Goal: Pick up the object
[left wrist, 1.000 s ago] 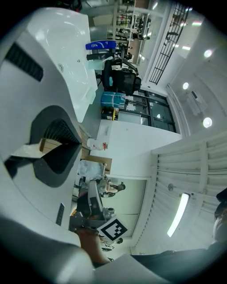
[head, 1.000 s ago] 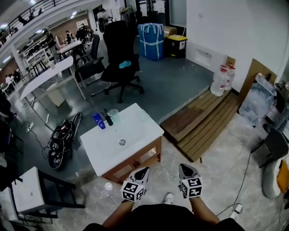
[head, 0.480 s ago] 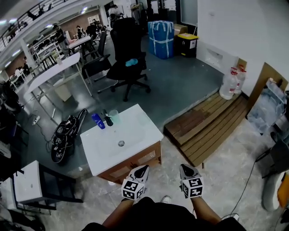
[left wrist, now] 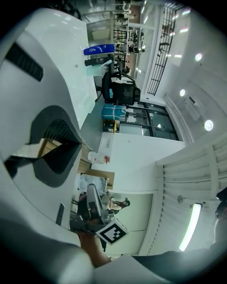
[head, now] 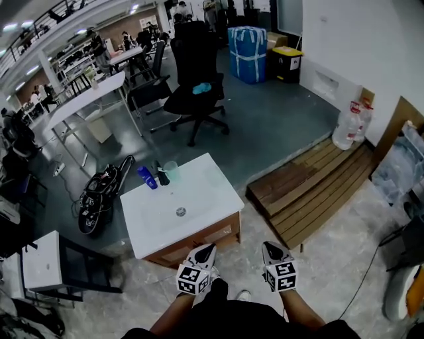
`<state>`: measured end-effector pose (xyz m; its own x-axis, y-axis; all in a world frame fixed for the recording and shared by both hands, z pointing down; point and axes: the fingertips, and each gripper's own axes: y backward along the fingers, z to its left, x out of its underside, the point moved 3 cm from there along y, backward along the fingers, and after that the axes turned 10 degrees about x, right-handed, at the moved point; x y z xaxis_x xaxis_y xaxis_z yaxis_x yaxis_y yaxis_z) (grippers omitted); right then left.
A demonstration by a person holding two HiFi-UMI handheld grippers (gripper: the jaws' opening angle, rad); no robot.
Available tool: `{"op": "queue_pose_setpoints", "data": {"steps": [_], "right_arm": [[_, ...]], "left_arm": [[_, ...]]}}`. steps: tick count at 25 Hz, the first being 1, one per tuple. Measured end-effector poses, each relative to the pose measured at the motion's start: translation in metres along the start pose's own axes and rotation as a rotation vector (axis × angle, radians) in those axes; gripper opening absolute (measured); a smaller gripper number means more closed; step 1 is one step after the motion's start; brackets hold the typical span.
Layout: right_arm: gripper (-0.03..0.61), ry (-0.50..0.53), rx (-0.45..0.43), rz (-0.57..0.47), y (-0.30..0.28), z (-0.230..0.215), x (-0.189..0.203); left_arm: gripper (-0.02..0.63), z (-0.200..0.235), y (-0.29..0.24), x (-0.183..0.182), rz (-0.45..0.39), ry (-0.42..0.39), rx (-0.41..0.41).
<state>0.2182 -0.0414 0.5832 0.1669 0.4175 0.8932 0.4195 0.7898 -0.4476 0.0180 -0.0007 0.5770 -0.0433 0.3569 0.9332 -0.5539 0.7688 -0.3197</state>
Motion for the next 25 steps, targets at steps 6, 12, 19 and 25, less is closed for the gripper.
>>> {"op": "queue_pose_setpoints", "data": {"steps": [6,12,19,25], "right_arm": [[0.018,0.032,-0.017,-0.035,-0.026,0.007,-0.016],[0.018,0.036,-0.086,-0.003,-0.057,0.031,-0.038],[0.018,0.068,-0.144,0.003,-0.110,0.058,-0.068],[0.018,0.100,-0.188,0.011,-0.163,0.090,-0.090]], "left_arm": [[0.014,0.025,-0.001,-0.004,0.001,-0.035,-0.033],[0.014,0.067,0.004,-0.013,-0.007,-0.037,-0.066],[0.014,0.122,0.000,-0.025,-0.023,-0.010,-0.105],[0.014,0.167,-0.002,-0.033,-0.029,0.000,-0.122]]}}
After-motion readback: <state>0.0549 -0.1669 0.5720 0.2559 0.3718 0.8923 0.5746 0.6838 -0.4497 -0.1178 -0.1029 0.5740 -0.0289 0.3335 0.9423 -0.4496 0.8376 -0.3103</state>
